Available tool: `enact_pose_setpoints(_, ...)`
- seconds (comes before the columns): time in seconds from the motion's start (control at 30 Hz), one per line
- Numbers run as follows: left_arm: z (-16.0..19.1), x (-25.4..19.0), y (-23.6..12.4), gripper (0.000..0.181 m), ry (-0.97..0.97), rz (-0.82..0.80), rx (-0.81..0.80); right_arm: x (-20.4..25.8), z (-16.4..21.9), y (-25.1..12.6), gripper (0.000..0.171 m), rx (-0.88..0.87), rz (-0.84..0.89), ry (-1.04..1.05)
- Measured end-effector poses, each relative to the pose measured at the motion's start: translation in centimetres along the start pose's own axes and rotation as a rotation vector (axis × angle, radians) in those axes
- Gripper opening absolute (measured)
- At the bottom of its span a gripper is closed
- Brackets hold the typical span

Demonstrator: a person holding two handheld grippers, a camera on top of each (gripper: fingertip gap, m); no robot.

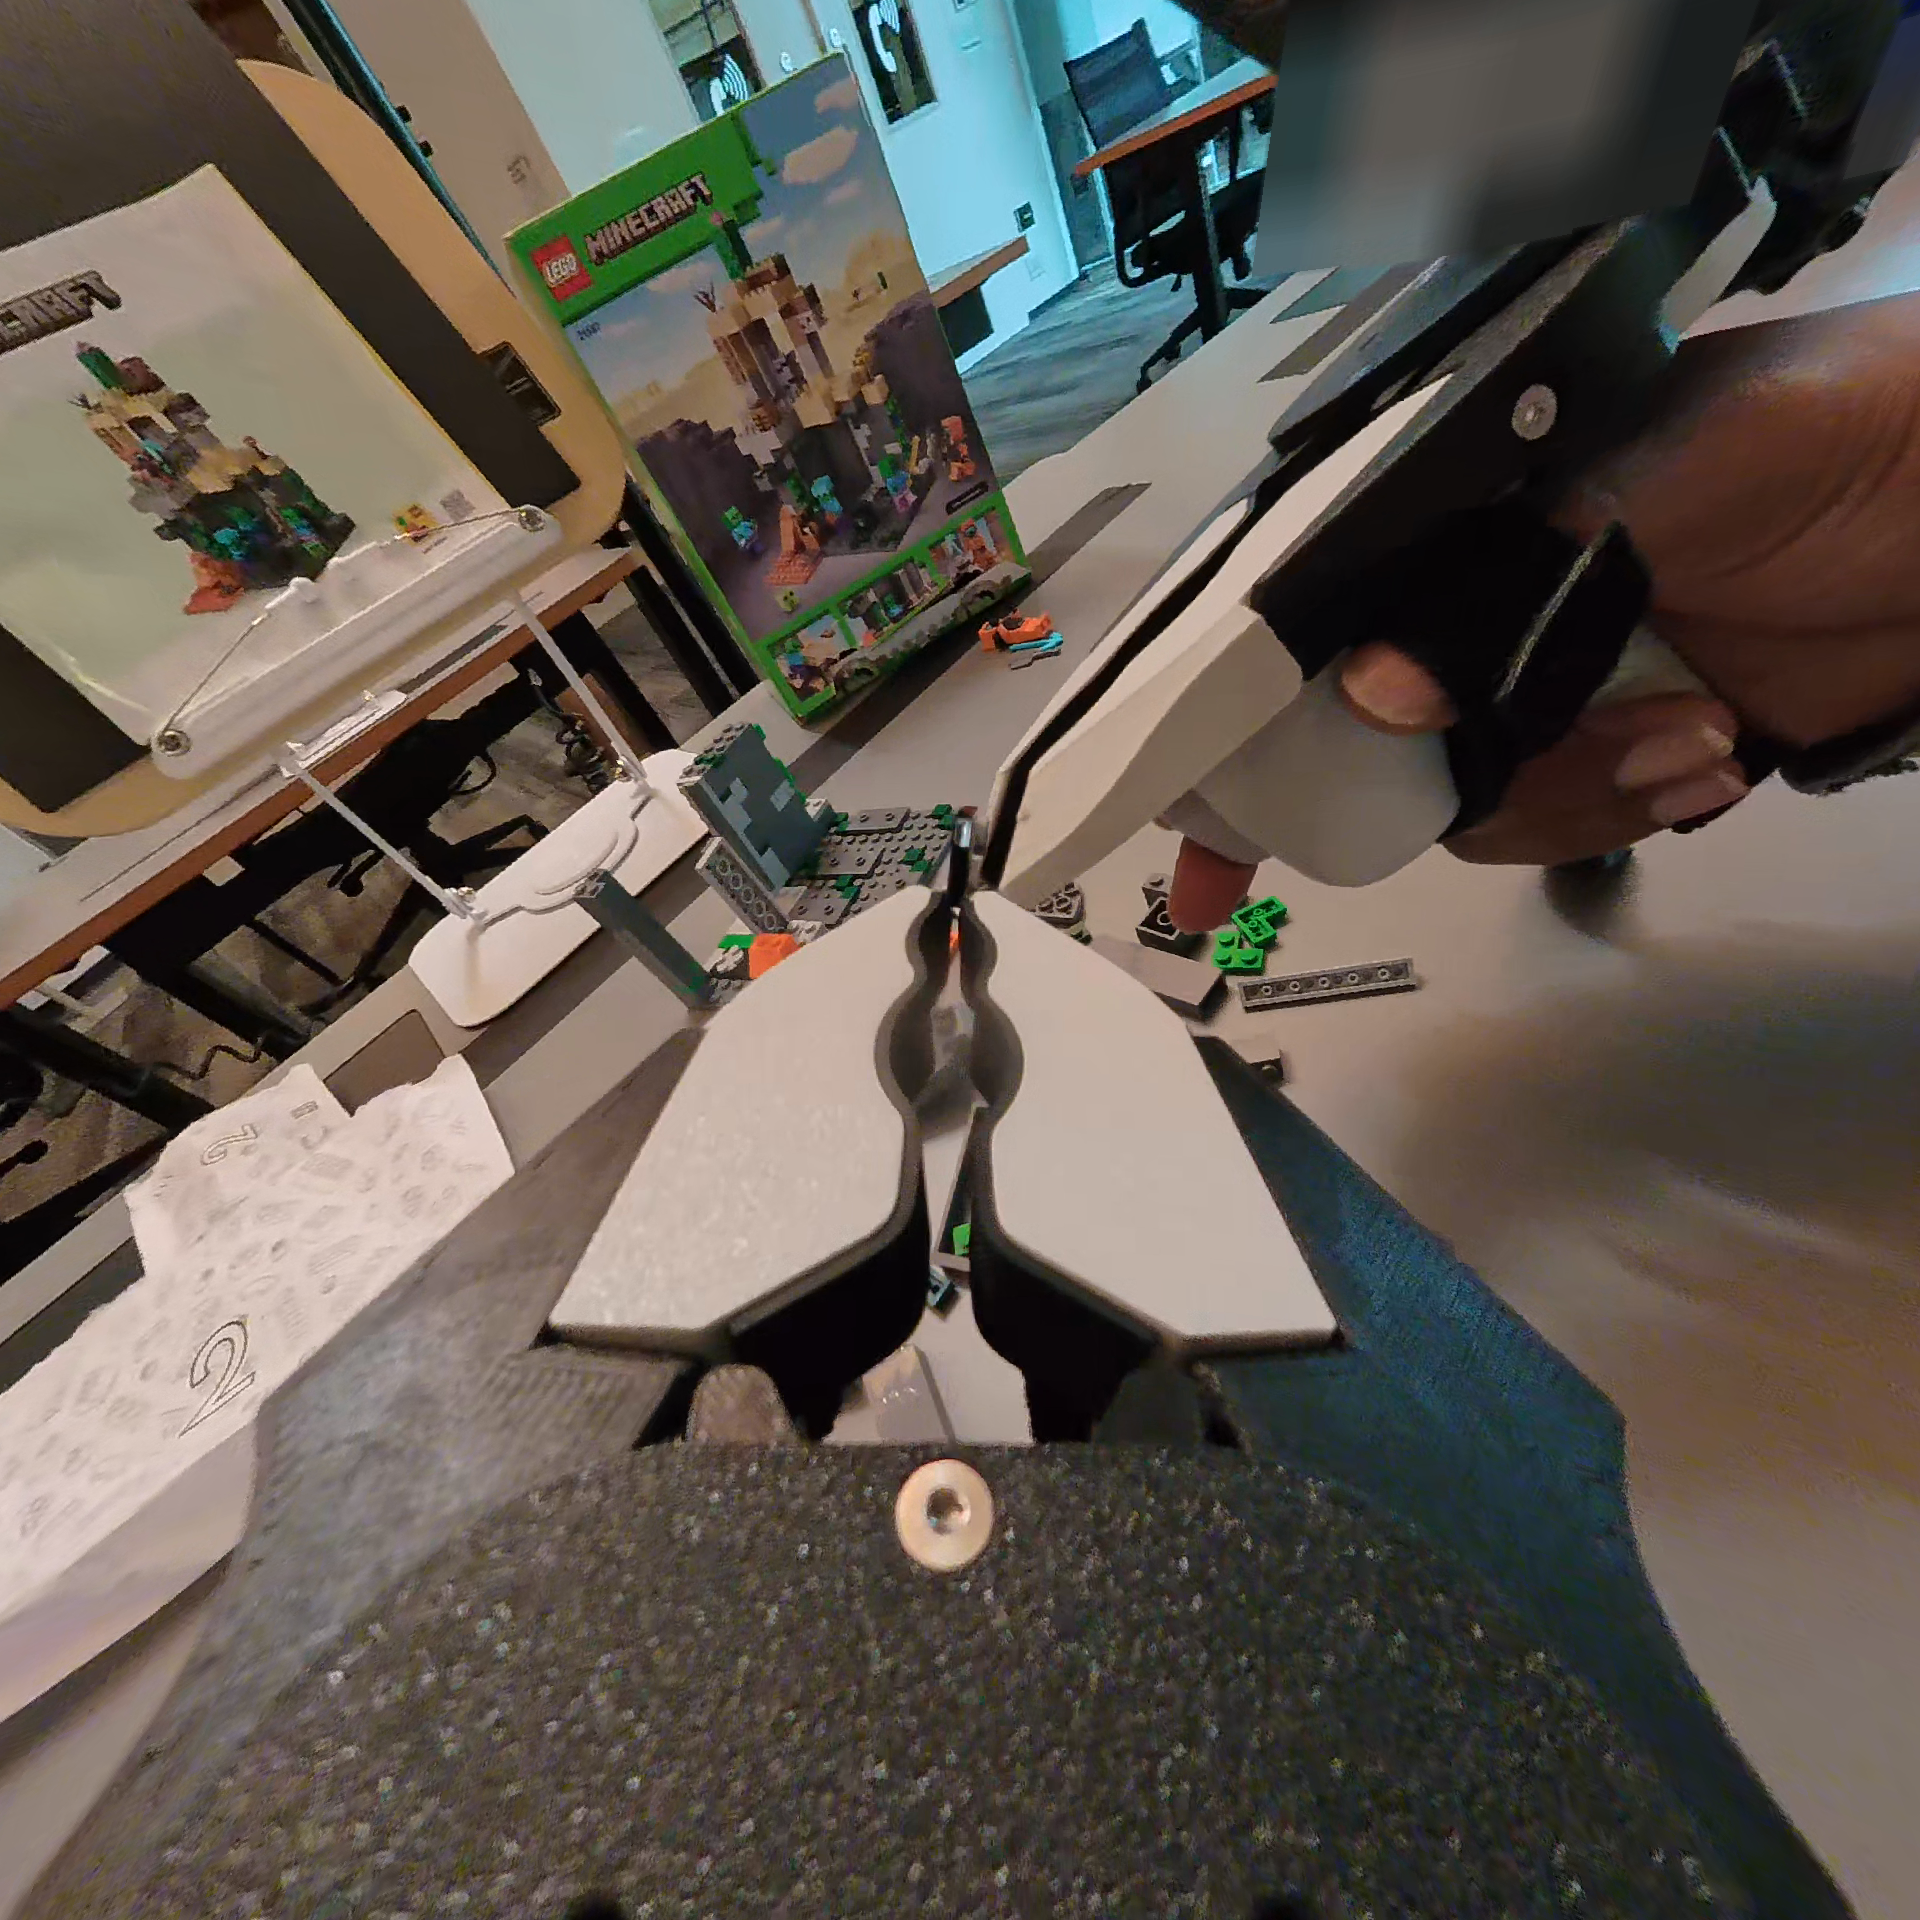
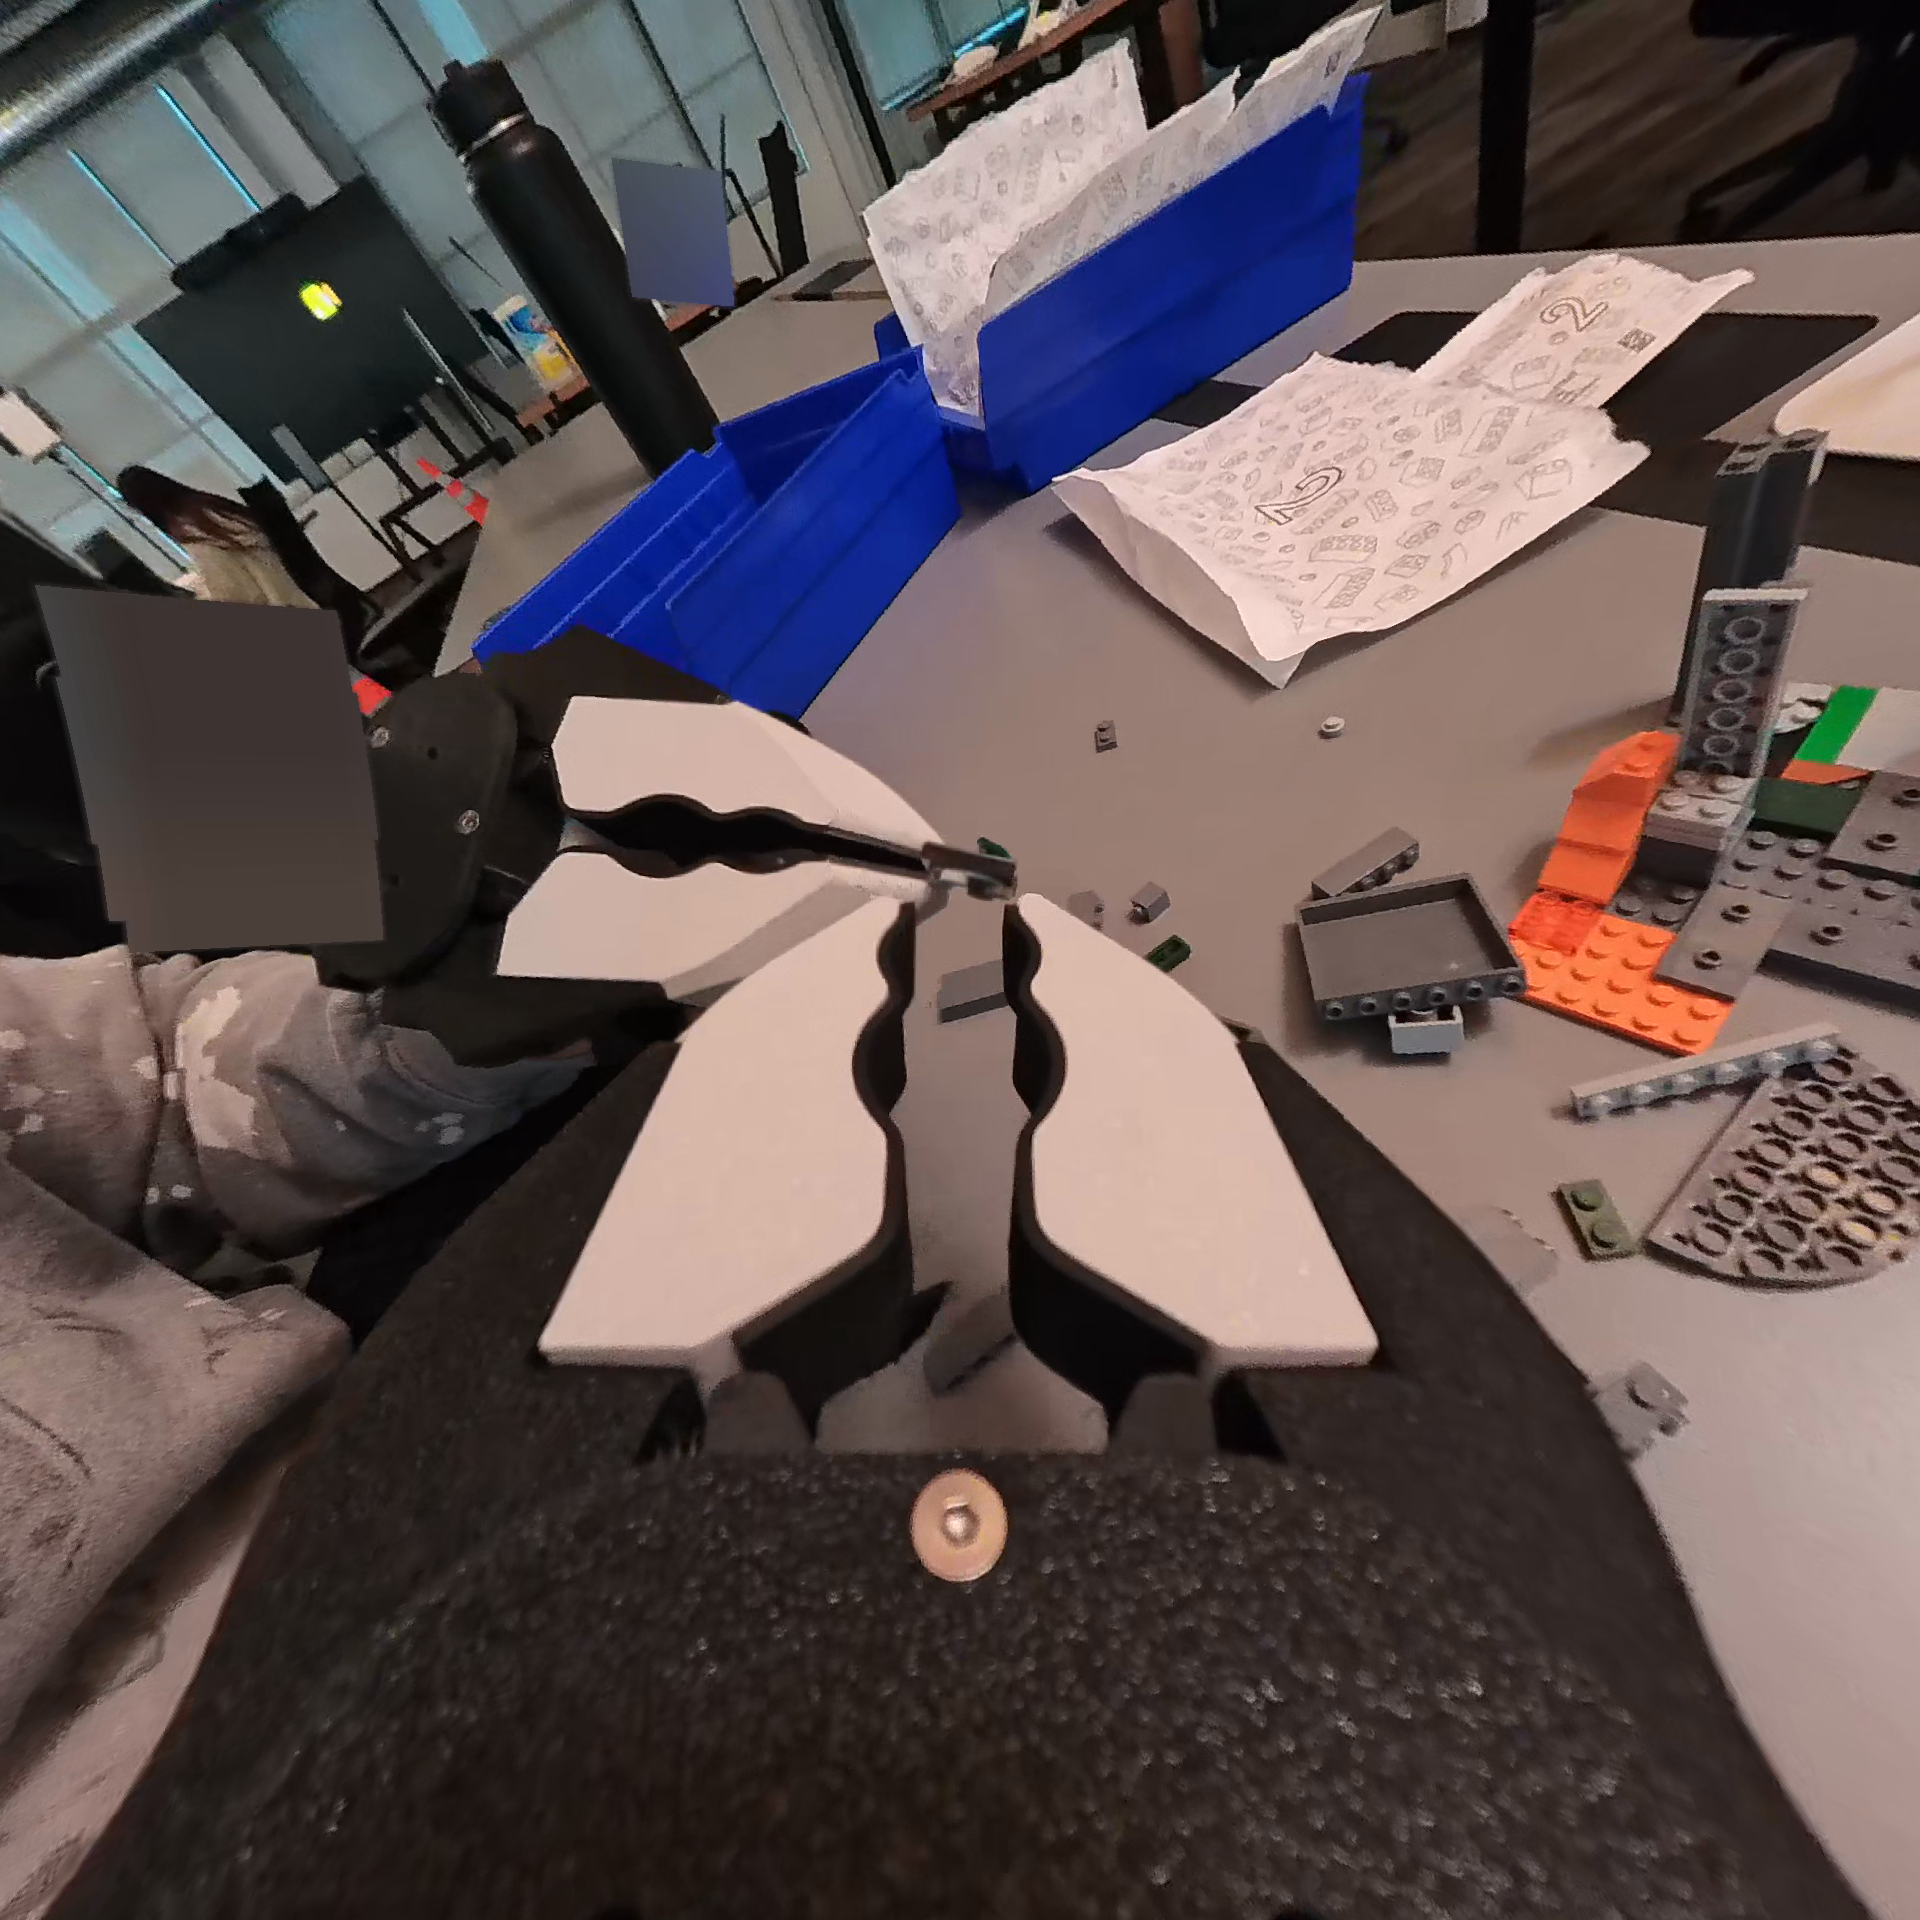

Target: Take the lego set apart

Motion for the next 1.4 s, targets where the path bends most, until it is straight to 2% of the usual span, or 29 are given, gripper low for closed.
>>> enact_pose_setpoints(0.27,0.0,-0.2,0.1,0.002,0.042,-0.002,0.005,-0.3,-0.2,-0.1,0.023,0.000,0.003,0.046)
enact_pose_setpoints(0.47,0.1,-0.8,0.2,0.002,0.149,-0.005,0.026,-0.5,-0.2,-0.2,0.017,0.001,0.007,0.064)
enact_pose_setpoints(0.6,0.0,-0.8,0.3,0.002,0.138,-0.021,0.031,-0.5,-0.2,-0.2,0.016,-0.009,0.002,0.059)
enact_pose_setpoints(0.7,-0.5,-0.8,0.2,0.002,0.025,0.023,-0.013,-0.4,-0.5,-0.5,0.017,-0.047,-0.070,0.062)
enact_pose_setpoints(0.83,-0.7,-0.8,0.1,0.002,0.070,0.016,-0.023,-0.2,-0.6,-0.6,0.017,-0.045,-0.109,0.053)
enact_pose_setpoints(1.07,-0.9,-0.9,-0.1,0.002,0.016,0.055,-0.054,-0.1,-0.7,-0.8,0.017,-0.049,-0.172,0.087)
enact_pose_setpoints(1.3,-1.4,-1.2,-0.4,0.002,-0.154,0.159,-0.094,0.2,-0.5,-1.3,0.016,-0.053,-0.267,0.091)
enact_pose_setpoints(1.4,-1.3,-1.2,-0.5,0.002,-0.312,0.225,-0.099,0.2,-0.4,-1.5,0.016,-0.032,-0.291,0.049)
Point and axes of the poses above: each gripper's, where its closed fingertips meet, y out along the fingers, z out of its underside, x = y × z across the jaws, the point moved 4 cm from there along -y, back along the fingers, and after that the axes turned 12 degrees about -x, right-handed, at the moved point
